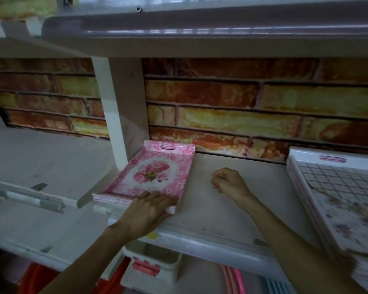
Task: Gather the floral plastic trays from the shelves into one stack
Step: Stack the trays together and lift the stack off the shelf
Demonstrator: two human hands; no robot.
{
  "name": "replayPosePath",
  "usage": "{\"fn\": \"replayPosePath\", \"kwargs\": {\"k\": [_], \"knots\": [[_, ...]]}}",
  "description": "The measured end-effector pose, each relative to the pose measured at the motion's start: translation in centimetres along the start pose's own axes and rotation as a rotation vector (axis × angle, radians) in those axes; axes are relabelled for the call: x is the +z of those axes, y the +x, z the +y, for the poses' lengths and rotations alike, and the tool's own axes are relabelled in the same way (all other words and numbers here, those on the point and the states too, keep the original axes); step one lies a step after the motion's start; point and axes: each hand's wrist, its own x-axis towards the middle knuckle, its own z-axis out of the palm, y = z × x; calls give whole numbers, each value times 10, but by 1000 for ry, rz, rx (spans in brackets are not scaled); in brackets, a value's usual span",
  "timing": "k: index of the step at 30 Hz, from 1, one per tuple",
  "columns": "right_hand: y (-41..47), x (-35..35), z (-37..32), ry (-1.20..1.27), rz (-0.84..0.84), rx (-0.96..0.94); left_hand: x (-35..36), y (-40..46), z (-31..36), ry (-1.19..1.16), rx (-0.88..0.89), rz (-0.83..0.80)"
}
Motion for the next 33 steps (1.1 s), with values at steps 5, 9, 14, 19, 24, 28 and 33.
{"fn": "replayPosePath", "kwargs": {"k": [5, 9, 14, 19, 24, 28, 33], "knots": [[12, 31, -5, 201, -28, 126, -5, 10, -7, -6, 22, 52], [20, 51, -18, 505, -148, 345, -18, 23, -13, 17, 46, 95], [29, 82, -42, 796, -314, 436, -32, 40, -12, 37, 97, 116], [31, 94, -55, 796, -282, 403, -39, 46, -6, 40, 119, 109], [29, 89, -55, 671, -154, 376, -45, 42, 2, -11, 85, 90], [21, 72, -57, 639, -92, 366, -48, 42, 15, -63, 109, 100], [8, 27, -62, 620, 11, 297, -61, 59, 25, -506, -42, 16]]}}
